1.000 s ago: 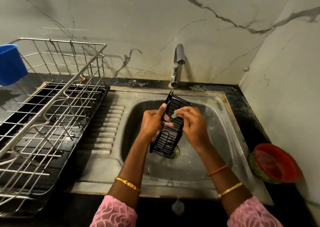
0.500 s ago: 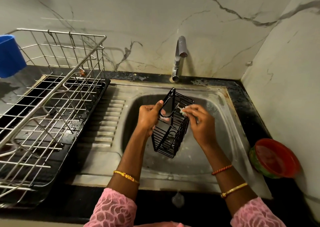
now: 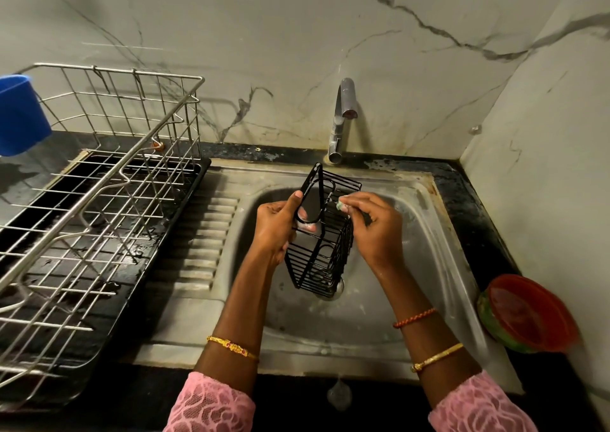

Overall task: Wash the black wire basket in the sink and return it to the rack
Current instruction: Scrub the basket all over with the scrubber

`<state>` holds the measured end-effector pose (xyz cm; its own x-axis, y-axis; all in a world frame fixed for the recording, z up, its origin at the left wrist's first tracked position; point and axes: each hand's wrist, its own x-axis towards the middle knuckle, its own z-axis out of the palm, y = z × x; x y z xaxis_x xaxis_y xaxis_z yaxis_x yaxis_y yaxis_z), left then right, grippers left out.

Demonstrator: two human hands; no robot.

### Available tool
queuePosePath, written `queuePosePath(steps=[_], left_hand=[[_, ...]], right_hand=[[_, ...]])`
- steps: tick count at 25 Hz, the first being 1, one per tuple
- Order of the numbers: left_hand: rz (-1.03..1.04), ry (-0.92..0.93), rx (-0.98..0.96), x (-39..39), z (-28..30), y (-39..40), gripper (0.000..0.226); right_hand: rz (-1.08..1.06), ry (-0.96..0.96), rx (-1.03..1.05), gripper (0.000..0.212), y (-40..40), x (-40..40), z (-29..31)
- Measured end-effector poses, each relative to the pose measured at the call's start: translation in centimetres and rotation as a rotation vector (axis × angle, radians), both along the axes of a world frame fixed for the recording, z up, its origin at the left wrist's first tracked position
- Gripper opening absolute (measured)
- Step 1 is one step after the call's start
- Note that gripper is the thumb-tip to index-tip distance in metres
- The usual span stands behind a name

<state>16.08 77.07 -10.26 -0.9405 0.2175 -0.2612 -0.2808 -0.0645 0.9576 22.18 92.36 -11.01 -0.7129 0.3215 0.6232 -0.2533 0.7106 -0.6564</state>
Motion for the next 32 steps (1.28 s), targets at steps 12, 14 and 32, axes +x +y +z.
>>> queuePosePath(steps=[12, 14, 32], left_hand=[[0.065, -0.019, 0.009, -0.7, -1.2, 0.3, 0.041], [0.031, -0.012, 0.002, -0.5, -1.1, 0.5, 0.041], [-0.046, 0.003, -0.025, -0.1, -1.2, 1.0, 0.042]], right_hand=[[0.023, -0.057, 0.001, 0.021, -0.9, 2.4, -1.4], [0.013, -0.027, 0.048, 0.022, -1.2, 2.5, -1.6], [0.068, 0.004, -0.057, 0.017, -0.8, 1.7, -0.7]])
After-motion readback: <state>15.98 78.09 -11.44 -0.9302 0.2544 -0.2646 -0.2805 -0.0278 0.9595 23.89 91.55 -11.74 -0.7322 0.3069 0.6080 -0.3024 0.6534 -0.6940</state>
